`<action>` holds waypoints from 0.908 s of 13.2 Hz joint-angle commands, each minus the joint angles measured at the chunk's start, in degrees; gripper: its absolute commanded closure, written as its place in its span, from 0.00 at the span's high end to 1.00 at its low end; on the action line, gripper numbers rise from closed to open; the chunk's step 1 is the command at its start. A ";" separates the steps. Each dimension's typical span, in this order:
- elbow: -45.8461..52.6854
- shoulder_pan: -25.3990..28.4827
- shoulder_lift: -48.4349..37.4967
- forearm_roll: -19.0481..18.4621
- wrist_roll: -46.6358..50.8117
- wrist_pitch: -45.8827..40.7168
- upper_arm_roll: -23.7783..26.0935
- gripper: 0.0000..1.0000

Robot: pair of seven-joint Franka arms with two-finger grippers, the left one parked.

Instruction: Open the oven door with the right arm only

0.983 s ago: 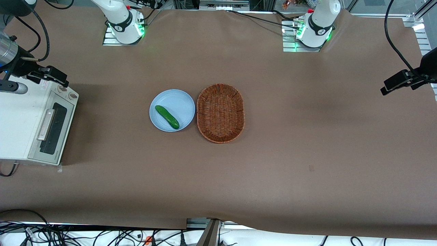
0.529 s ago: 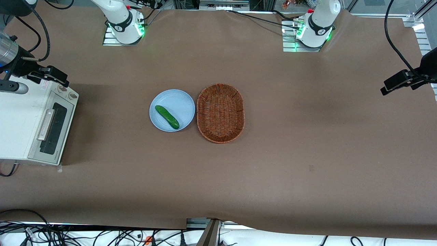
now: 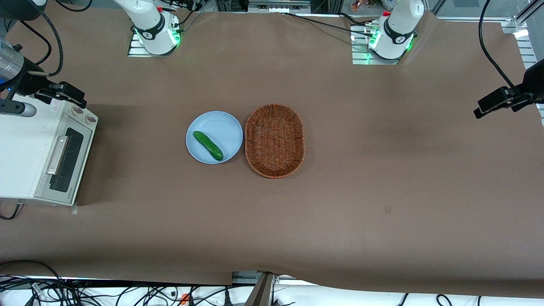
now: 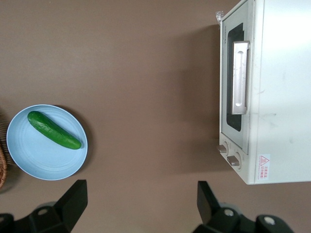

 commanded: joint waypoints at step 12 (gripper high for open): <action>0.91 -0.79 11.70 -17.72 -0.14 3.48 0.23 0.00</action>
